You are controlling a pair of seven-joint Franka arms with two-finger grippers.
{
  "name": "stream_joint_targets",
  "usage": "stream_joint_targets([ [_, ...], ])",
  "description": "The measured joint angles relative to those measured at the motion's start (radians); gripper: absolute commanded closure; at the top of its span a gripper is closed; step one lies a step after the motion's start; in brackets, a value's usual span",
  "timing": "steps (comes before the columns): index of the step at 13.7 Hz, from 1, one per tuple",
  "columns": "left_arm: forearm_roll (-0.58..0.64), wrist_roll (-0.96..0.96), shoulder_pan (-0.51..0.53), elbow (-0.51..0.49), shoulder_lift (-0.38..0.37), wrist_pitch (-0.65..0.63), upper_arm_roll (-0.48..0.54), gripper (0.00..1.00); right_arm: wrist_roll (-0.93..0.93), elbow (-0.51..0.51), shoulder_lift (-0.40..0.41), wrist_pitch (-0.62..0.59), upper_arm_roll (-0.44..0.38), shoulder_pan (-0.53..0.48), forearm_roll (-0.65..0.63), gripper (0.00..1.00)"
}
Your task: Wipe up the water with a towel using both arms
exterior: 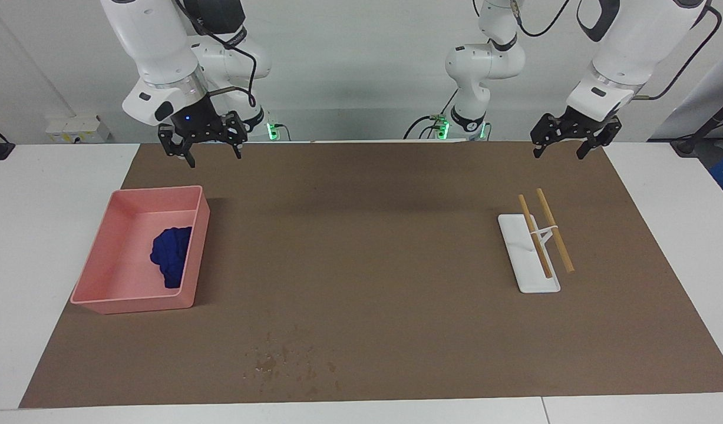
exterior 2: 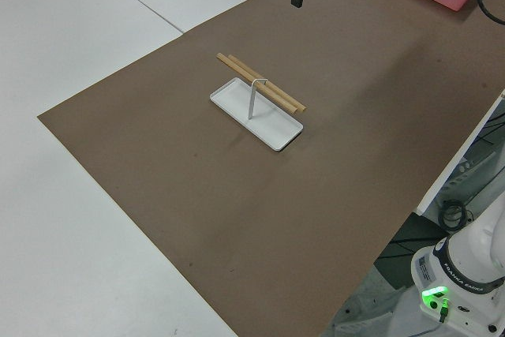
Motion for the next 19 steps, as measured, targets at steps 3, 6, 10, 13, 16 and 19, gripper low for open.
stream_joint_targets([
  [3, 0.0, 0.0, 0.0, 0.0, 0.0, 0.0, 0.0, 0.0, 0.0, 0.054, 0.043, -0.049, -0.033, 0.0, -0.016, 0.0],
  [6, 0.0, 0.0, 0.0, 0.0, 0.0, 0.0, 0.0, 0.0, 0.0, 0.07, 0.083, -0.057, -0.048, -0.003, -0.015, 0.0],
  [10, 0.0, 0.0, 0.0, 0.0, 0.0, 0.0, 0.0, 0.0, 0.029, 0.07, 0.089, -0.057, -0.048, -0.005, -0.015, 0.0],
  [13, 0.0, 0.0, 0.0, 0.0, 0.0, 0.0, 0.0, 0.0, 0.088, 0.071, 0.089, -0.057, -0.048, -0.006, -0.015, 0.0],
  [16, 0.0, 0.0, 0.0, 0.0, 0.0, 0.0, 0.0, 0.0, 0.132, 0.072, 0.089, -0.057, -0.047, -0.006, -0.015, 0.0],
  [19, 0.0, 0.0, 0.0, 0.0, 0.0, 0.0, 0.0, 0.0, 0.134, 0.072, 0.089, -0.057, -0.048, -0.006, -0.015, 0.0],
])
